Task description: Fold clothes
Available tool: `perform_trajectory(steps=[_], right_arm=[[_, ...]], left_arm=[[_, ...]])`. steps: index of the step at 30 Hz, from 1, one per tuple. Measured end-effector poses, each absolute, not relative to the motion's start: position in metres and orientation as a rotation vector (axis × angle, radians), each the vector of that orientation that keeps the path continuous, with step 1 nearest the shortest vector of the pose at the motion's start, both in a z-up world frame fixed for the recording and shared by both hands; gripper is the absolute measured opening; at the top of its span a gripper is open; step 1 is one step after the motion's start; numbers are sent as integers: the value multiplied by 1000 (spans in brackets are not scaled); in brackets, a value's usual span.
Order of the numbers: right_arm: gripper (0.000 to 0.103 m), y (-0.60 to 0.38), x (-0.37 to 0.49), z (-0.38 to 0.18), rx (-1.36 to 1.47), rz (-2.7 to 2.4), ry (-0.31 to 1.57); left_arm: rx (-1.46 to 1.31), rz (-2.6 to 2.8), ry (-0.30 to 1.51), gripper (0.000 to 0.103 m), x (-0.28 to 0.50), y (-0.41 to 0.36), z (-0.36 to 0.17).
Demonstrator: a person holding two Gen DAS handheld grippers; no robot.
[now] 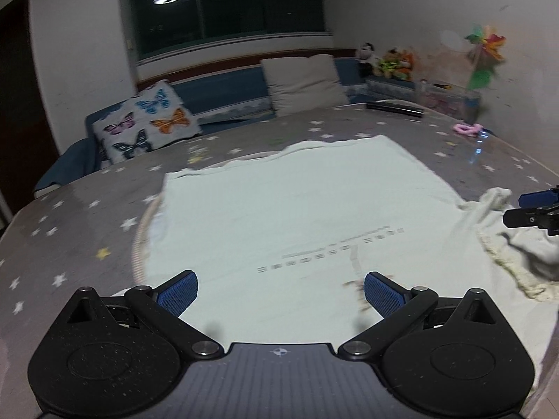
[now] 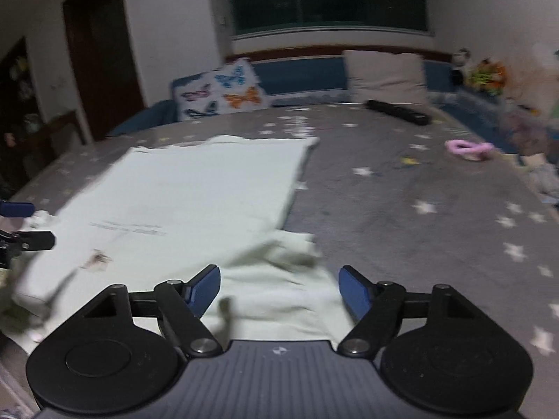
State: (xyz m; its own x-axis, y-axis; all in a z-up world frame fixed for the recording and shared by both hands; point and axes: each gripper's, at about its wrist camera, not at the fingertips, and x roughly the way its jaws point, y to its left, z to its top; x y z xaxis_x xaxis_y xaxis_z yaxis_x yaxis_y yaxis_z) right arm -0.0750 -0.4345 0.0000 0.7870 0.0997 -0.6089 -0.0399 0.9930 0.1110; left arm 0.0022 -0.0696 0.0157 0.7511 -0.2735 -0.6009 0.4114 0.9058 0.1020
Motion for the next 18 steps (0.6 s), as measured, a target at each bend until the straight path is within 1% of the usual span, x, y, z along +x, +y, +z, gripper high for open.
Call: perform_trajectory(steps=[1, 6, 12, 15, 17, 18], right_arm=[[72, -438, -80, 1, 88, 50, 660], [70, -453, -111, 5, 86, -35, 650], [63, -465, -134, 4, 124, -74, 649], [53, -467, -135, -2, 152, -83, 669], [49, -468, -134, -6, 171, -83, 673], [44, -468, -134, -7, 179, -83, 674]], left_arm=[[241, -393, 615, 103, 2, -76, 15], [269, -469, 614, 103, -1, -104, 11], [290, -539, 613, 103, -7, -135, 7], [306, -565, 614, 103, -10, -147, 5], [318, -584, 614, 103, -14, -153, 4], [324, -593, 614, 103, -17, -157, 3]])
